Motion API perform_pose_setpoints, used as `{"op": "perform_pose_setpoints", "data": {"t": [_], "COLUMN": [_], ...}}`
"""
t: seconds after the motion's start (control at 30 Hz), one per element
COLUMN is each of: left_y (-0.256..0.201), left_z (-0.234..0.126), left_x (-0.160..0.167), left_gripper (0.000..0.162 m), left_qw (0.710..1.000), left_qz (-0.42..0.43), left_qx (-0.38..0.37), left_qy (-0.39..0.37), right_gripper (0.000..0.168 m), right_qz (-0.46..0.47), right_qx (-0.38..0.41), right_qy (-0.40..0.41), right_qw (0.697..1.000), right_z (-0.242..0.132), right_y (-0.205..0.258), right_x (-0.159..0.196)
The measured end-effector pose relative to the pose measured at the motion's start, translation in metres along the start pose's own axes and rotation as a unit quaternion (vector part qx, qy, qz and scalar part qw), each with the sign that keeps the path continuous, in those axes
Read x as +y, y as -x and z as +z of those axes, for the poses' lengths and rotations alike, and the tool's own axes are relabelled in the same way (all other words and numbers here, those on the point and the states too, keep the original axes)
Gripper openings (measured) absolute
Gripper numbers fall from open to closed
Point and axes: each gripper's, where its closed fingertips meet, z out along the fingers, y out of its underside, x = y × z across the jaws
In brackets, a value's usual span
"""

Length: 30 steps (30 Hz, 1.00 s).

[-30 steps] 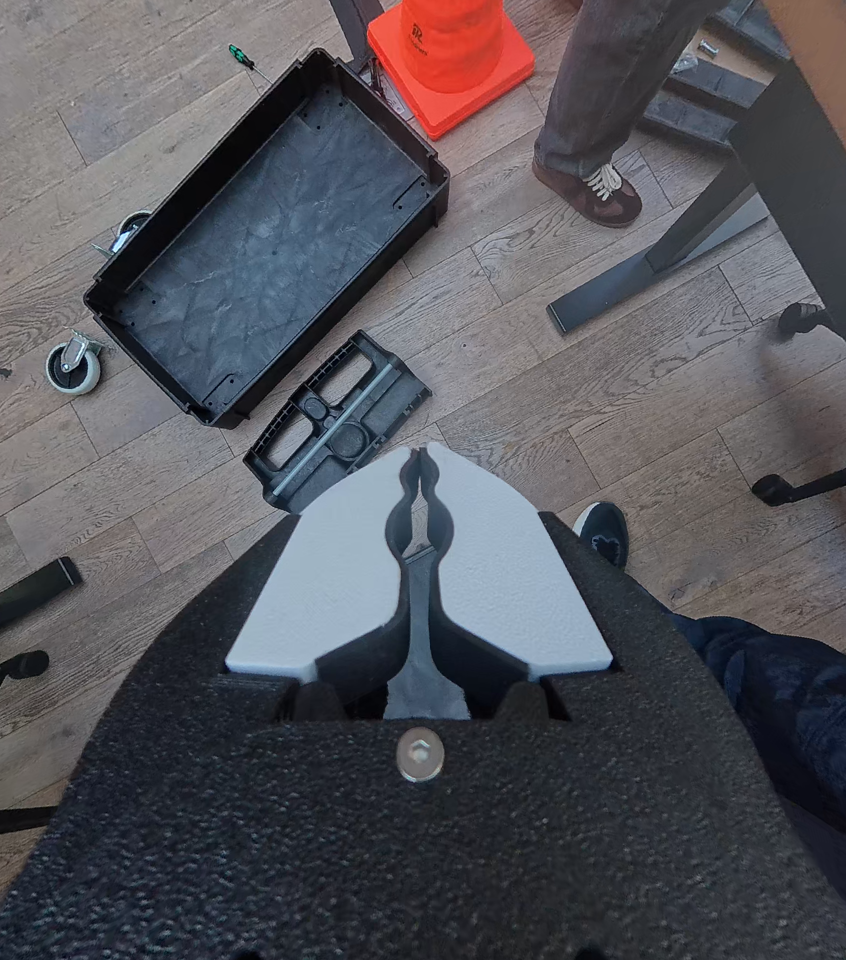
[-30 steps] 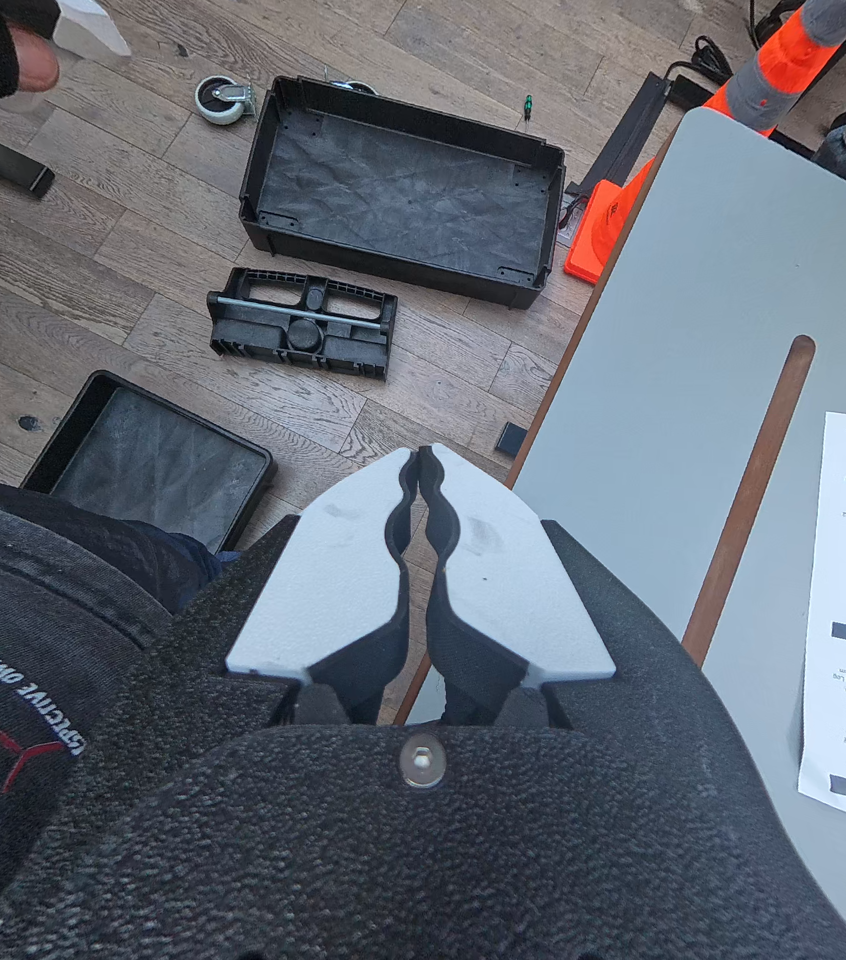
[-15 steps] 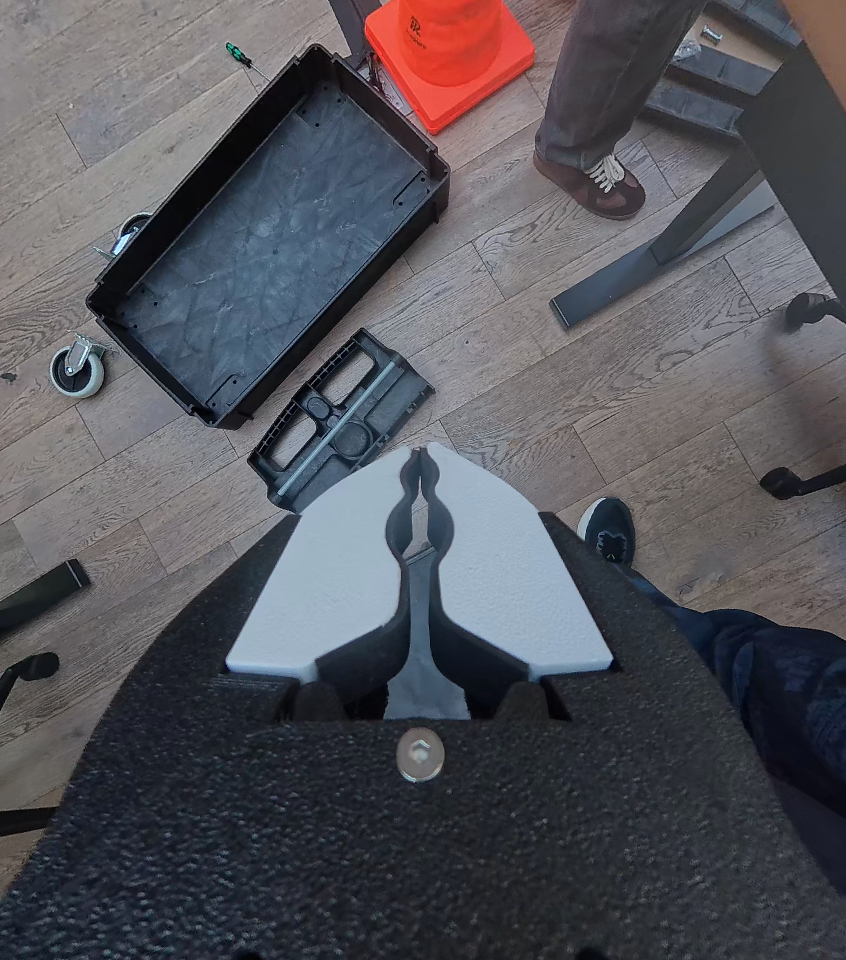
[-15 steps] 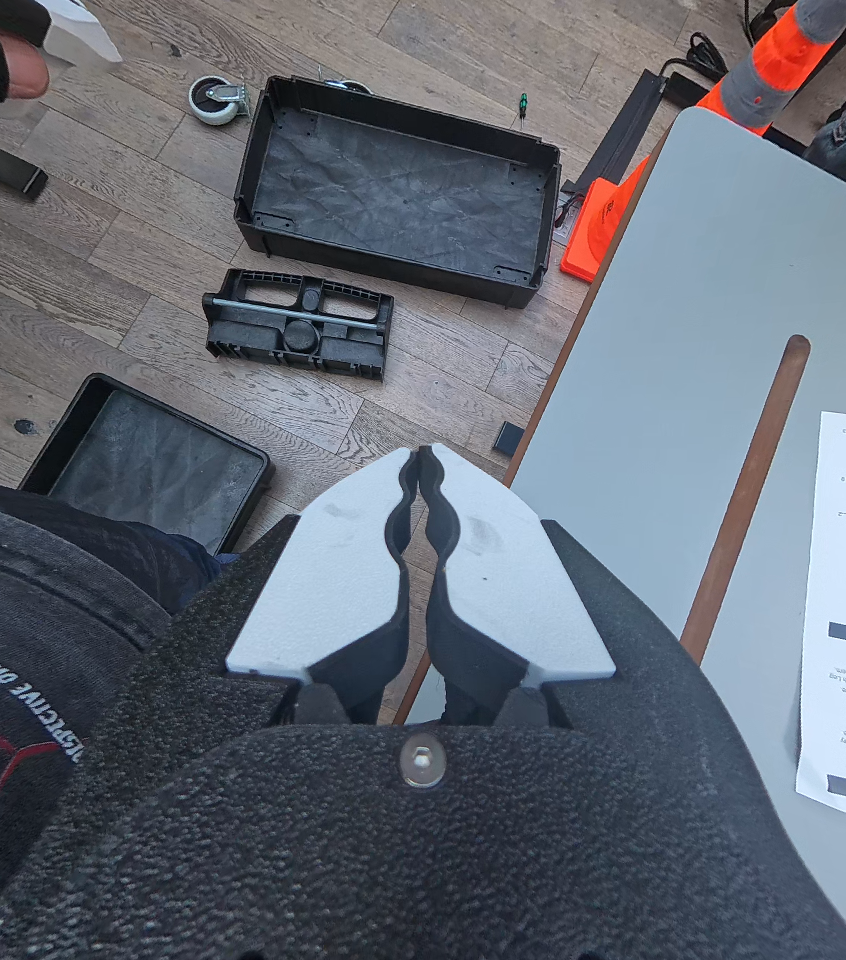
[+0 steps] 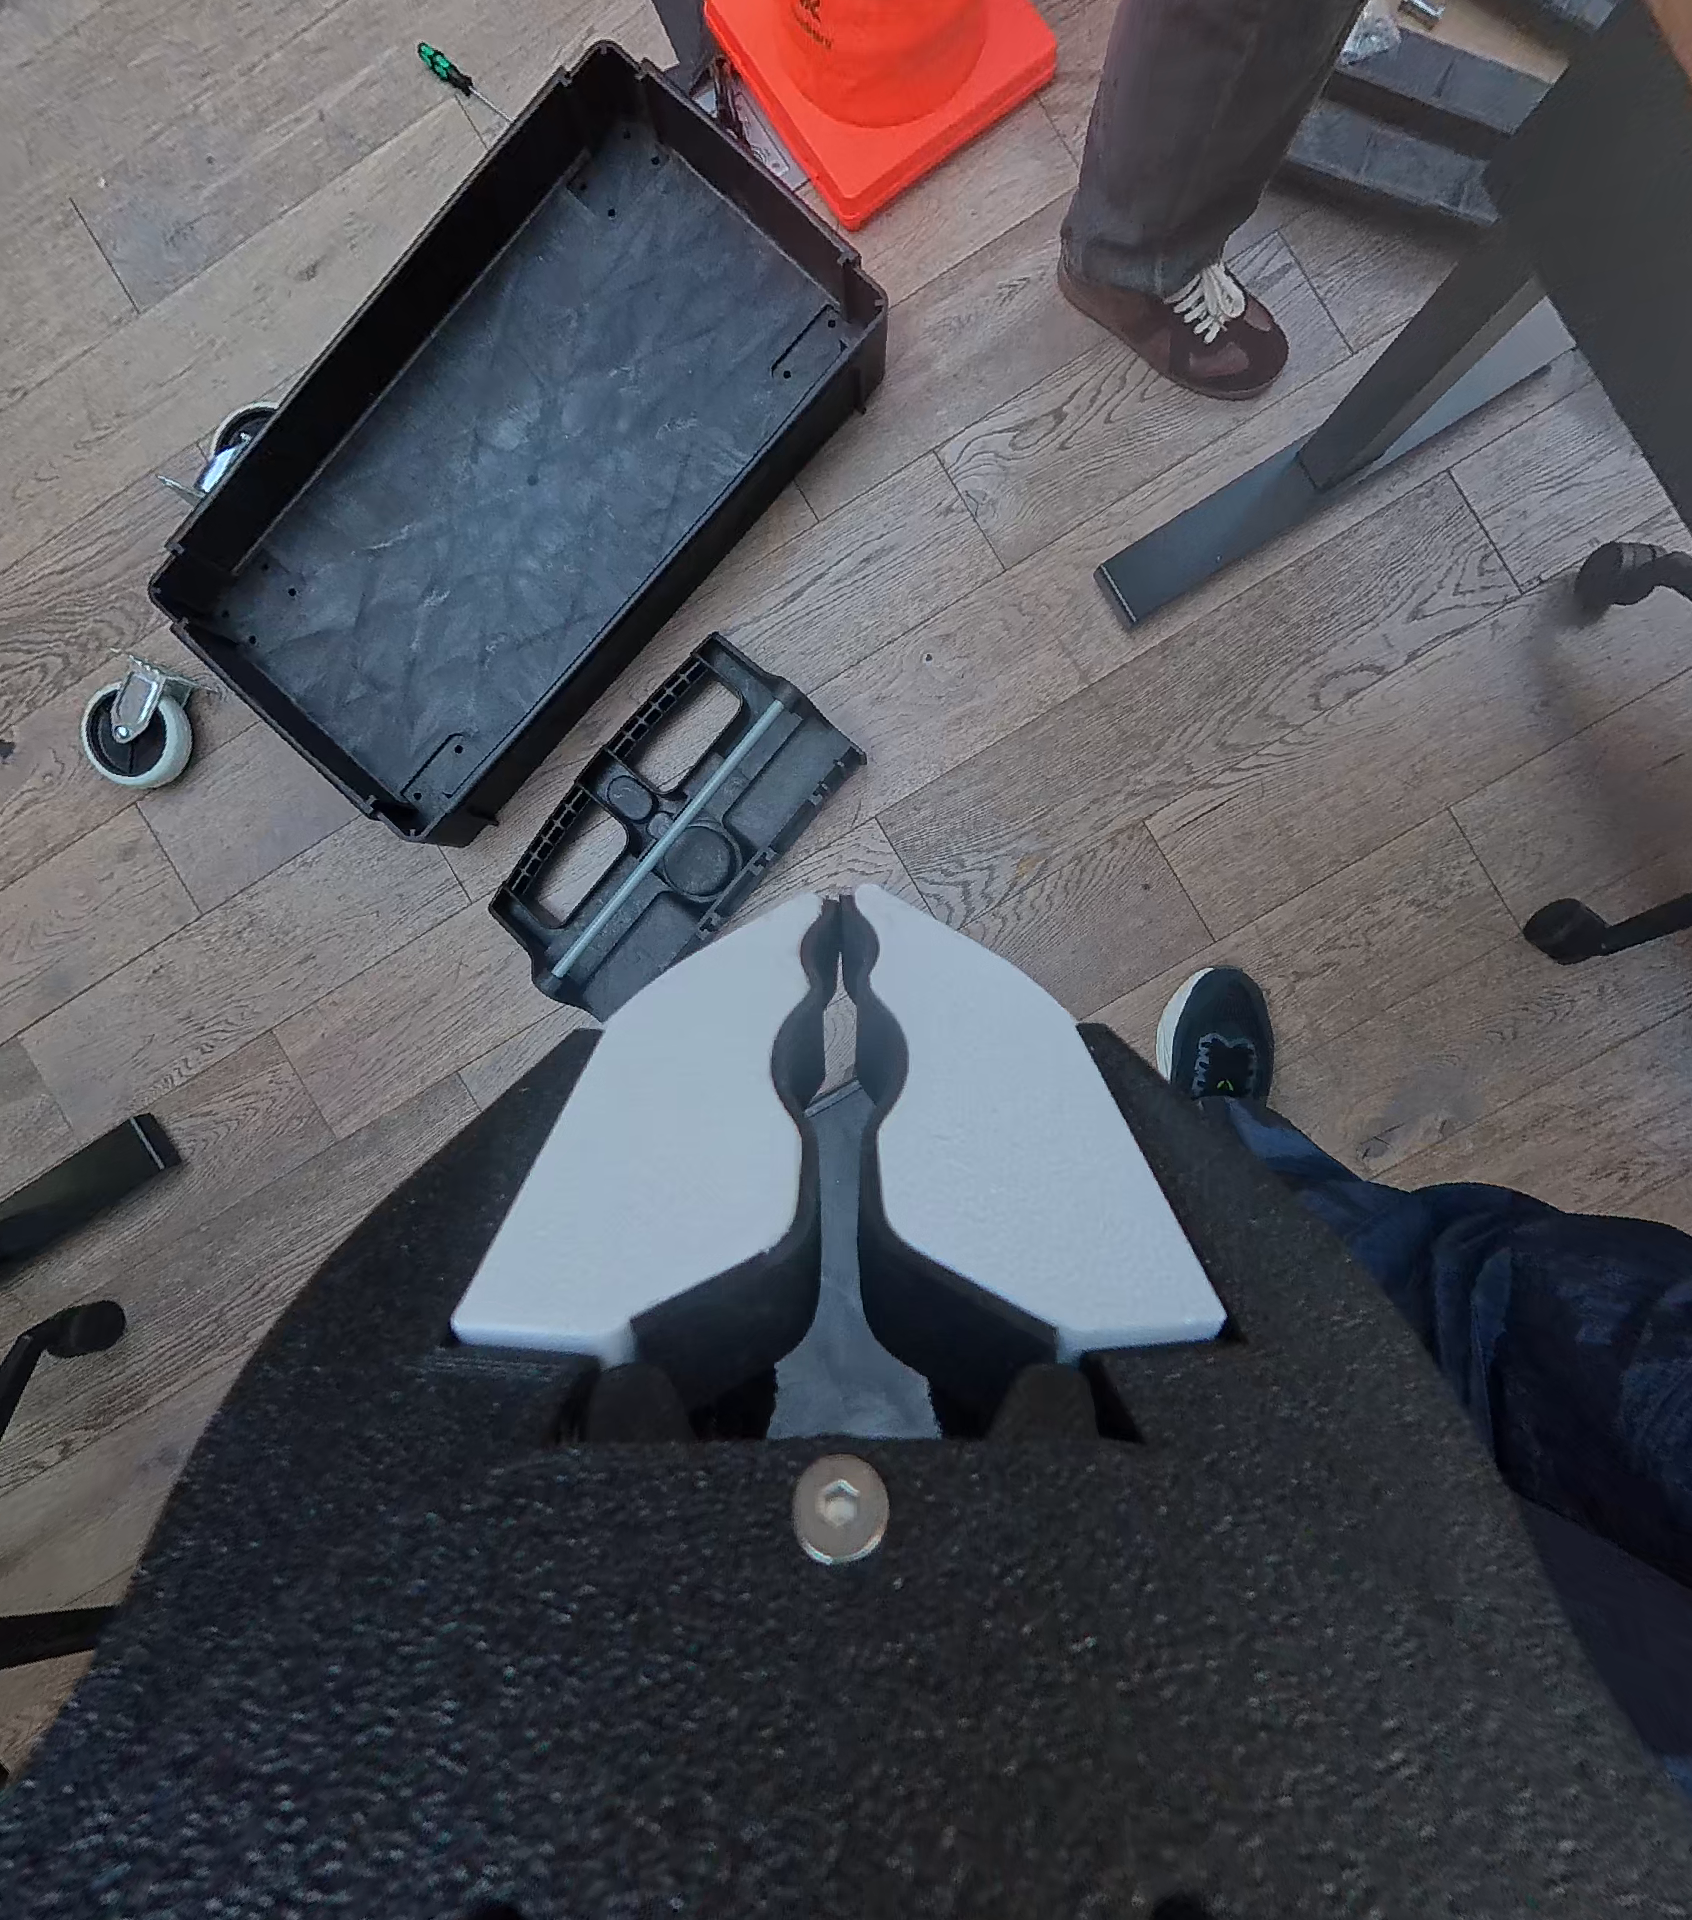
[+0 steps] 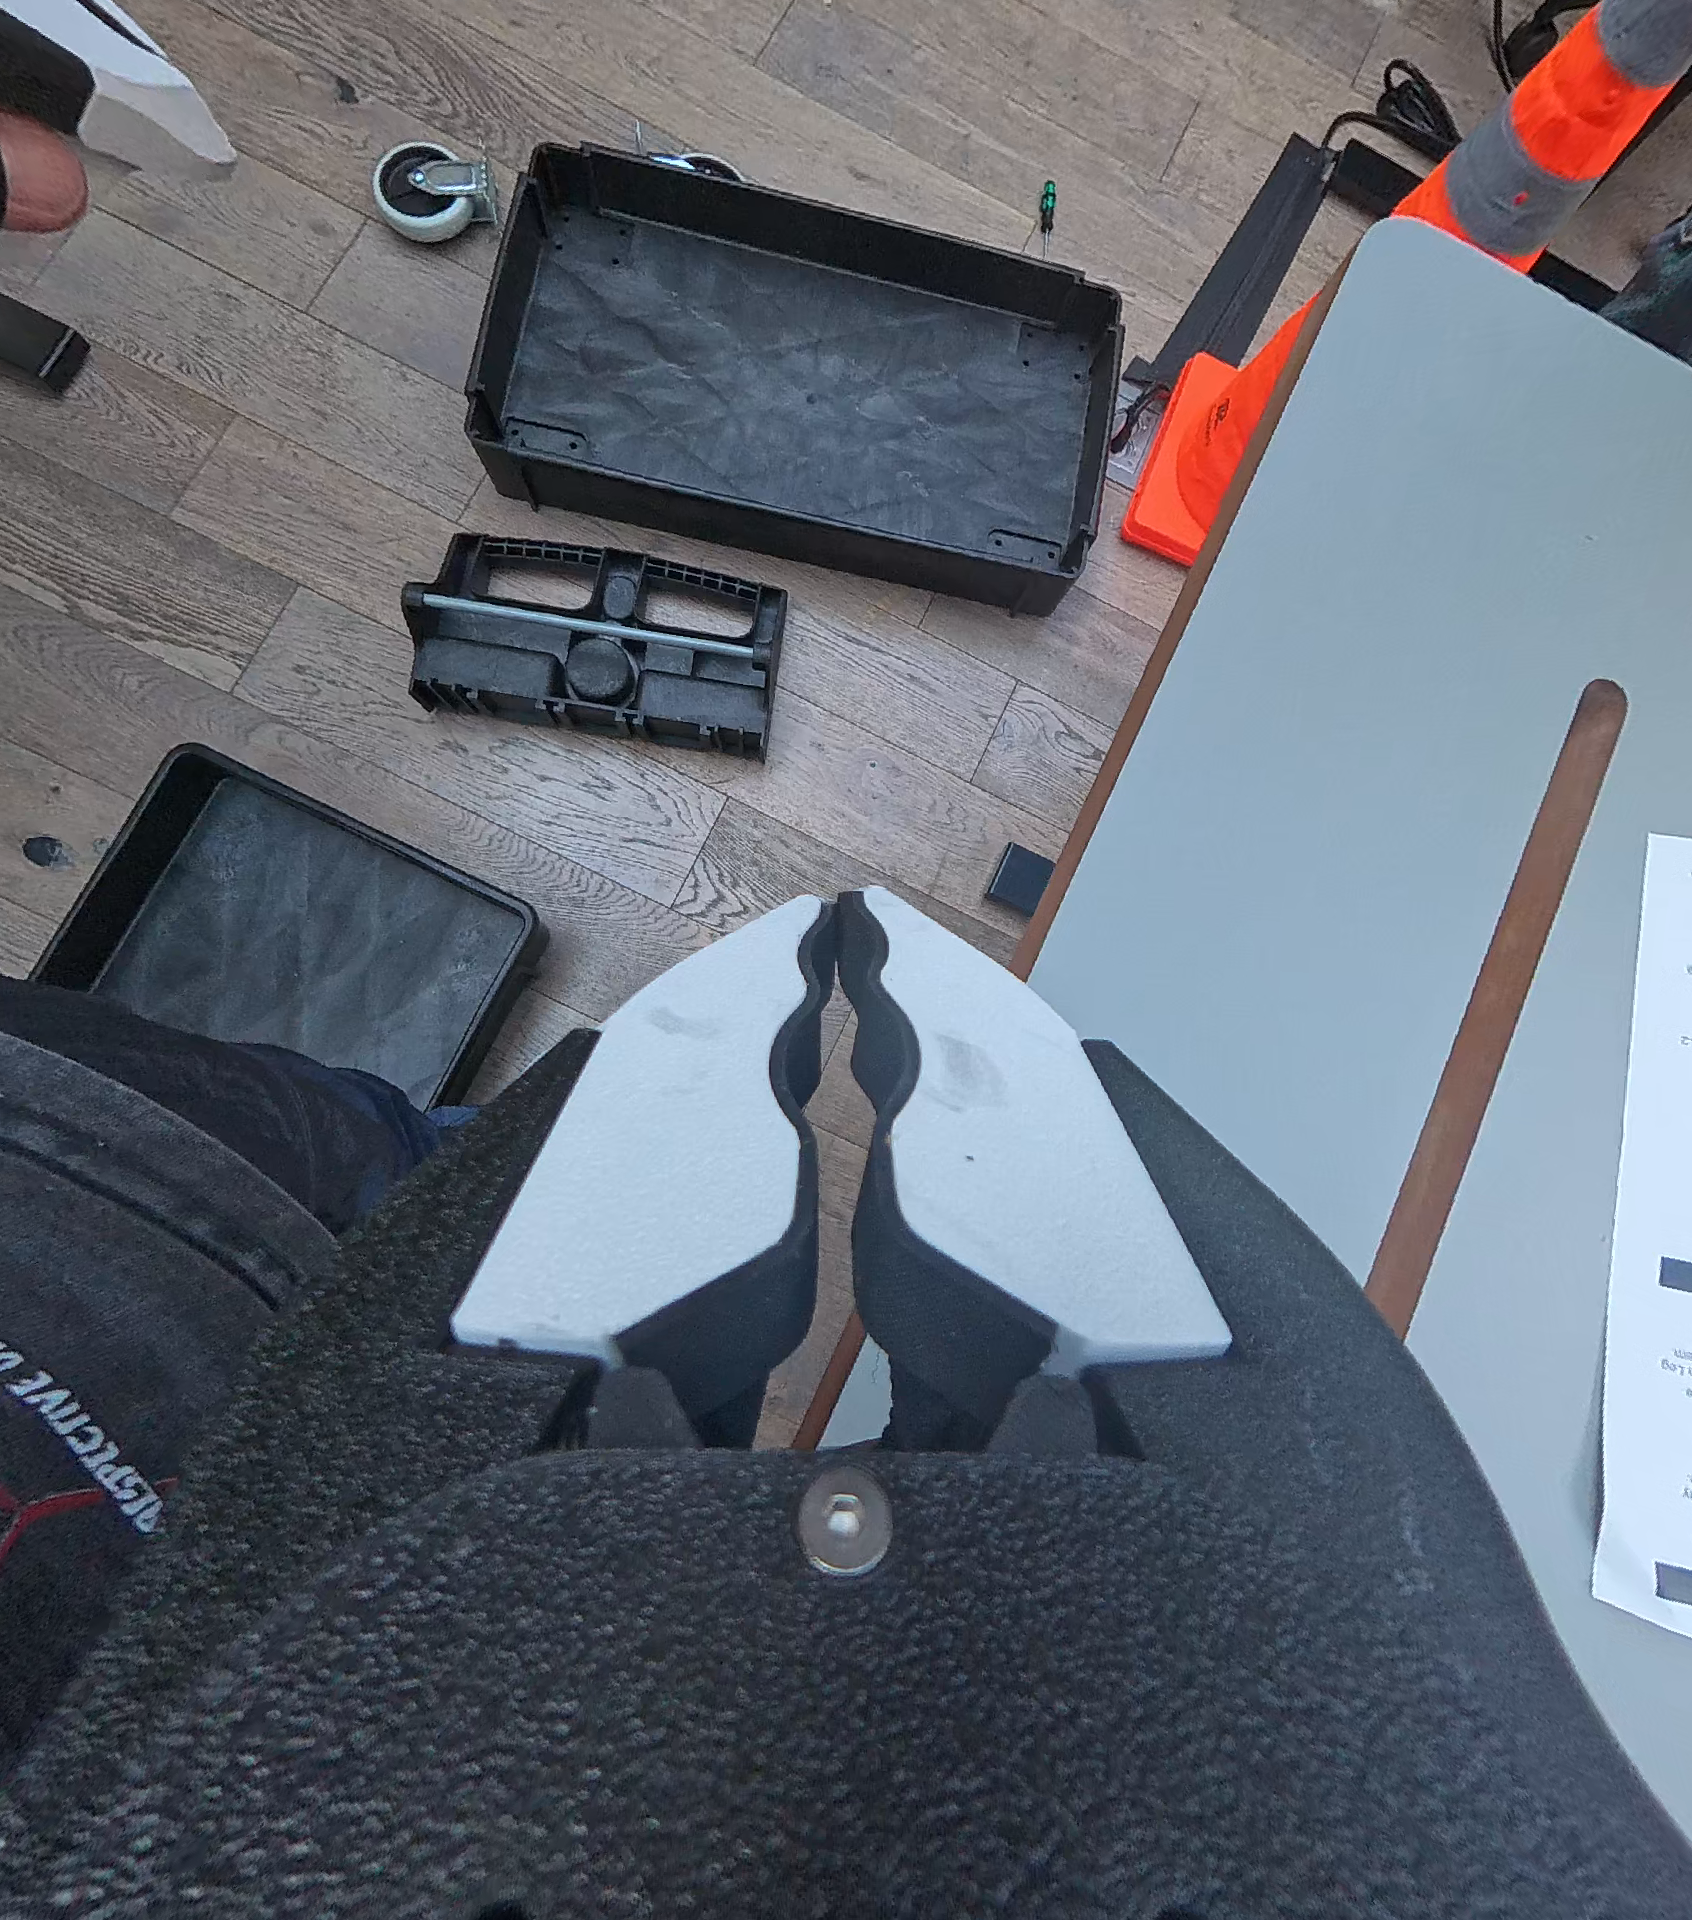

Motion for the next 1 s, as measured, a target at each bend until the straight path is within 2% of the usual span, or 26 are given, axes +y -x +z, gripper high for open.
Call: {"op": "perform_pose_setpoints", "data": {"t": [1.0], "left_y": [0.010], "left_z": [-0.004], "left_x": [0.018], "left_gripper": [0.000], "left_qw": [1.000], "left_qz": [-0.021], "left_qx": [0.009], "left_qy": [-0.002], "right_gripper": [0.000], "right_qz": [-0.018], "right_qx": [-0.013], "right_qy": [0.004], "right_qw": [1.000], "right_z": [0.006], "right_y": [0.015], "right_x": [-0.006]}}
